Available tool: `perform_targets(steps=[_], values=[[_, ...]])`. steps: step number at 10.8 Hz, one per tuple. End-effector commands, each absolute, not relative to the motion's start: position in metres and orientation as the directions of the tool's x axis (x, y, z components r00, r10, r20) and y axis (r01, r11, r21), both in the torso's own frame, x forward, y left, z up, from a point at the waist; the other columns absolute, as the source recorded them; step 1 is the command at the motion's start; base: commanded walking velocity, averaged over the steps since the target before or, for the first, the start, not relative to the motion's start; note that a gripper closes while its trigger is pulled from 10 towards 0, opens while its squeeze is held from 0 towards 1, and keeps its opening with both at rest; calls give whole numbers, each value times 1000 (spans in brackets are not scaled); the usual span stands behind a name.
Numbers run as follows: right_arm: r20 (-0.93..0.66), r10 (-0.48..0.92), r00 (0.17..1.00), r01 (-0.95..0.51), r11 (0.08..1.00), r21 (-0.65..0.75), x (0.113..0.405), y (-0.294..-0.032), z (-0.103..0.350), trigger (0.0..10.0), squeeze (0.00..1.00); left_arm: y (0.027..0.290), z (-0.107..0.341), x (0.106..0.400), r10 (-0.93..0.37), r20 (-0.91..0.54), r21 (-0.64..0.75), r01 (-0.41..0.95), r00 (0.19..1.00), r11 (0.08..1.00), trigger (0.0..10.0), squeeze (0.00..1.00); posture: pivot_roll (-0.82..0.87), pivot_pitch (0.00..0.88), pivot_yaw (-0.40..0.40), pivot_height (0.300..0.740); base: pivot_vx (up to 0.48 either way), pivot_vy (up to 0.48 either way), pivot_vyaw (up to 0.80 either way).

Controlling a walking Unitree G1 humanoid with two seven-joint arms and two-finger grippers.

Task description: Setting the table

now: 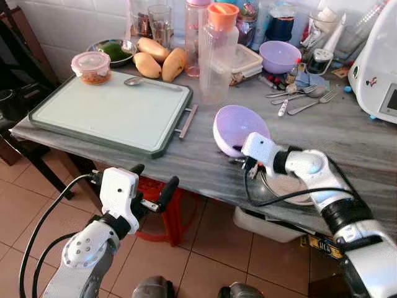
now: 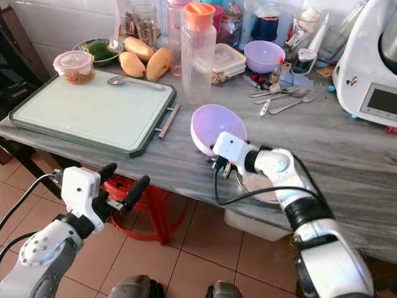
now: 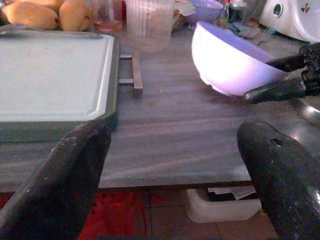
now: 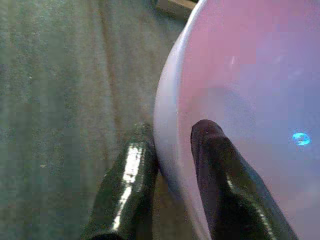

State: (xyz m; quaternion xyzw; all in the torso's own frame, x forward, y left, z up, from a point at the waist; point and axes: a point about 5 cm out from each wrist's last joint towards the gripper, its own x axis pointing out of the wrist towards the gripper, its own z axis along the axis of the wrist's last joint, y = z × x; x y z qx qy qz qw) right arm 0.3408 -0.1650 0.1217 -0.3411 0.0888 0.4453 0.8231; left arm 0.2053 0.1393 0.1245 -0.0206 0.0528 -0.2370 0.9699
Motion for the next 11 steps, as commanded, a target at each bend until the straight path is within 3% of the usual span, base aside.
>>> perform_targets(steps=[1, 7, 11], values=[[-452, 668, 591, -787, 353, -507, 344, -166, 127, 10000, 1000, 138, 124, 205, -474, -99, -66, 469, 875, 881, 10000, 0, 94, 20, -4, 740, 0, 0, 0], [-388, 717, 580, -773, 332, -541, 346, -164, 157, 10000, 1000, 136, 120, 213, -466, -107, -57, 462, 878, 885, 10000, 0, 86, 0, -15, 740, 0, 0, 0], [-284, 743, 606, -762, 441, -474, 342, -158, 167, 10000, 1000, 136, 120, 217, -450, -98, -26, 450, 888, 893, 10000, 0, 78, 0, -18, 740, 0, 0, 0]])
